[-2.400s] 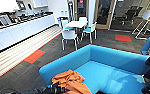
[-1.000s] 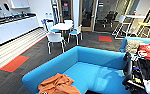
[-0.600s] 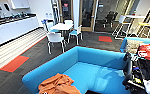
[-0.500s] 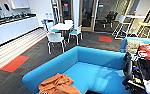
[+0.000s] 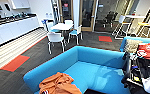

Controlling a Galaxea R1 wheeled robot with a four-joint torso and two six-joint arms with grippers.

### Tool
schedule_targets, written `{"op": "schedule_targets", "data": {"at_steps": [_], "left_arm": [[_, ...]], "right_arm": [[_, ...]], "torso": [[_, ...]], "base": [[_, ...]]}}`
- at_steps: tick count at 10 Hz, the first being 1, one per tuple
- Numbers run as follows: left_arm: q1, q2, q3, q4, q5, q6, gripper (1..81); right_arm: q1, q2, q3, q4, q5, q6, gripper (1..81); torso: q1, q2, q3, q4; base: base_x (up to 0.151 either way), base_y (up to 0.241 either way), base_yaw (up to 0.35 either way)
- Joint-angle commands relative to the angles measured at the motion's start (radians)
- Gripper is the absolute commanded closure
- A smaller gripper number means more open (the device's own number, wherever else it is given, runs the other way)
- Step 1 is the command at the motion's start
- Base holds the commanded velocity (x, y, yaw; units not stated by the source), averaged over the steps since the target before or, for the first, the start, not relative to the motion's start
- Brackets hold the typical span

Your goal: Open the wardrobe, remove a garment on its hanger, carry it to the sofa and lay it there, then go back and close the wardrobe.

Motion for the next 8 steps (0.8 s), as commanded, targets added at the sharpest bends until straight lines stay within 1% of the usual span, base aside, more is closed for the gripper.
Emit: {"op": "schedule_targets", "data": {"at_steps": [1, 8], "left_arm": [[-0.014, -0.008, 0.012, 0.012, 0.058, 0.004, 1.0], [-0.015, -0.005, 0.012, 0.013, 0.060, 0.004, 1.0]], "right_arm": [[-0.008, 0.000, -0.003, -0.005, -0.066, -0.002, 1.0], [-0.005, 0.002, -0.005, -0.005, -0.071, -0.004, 1.0]], "torso": [[0.000, 0.000, 0.000, 0.000], [0.000, -0.001, 0.000, 0.000]], "base": [[-0.097, 0.000, 0.000], [-0.114, 0.000, 0.000]]}}
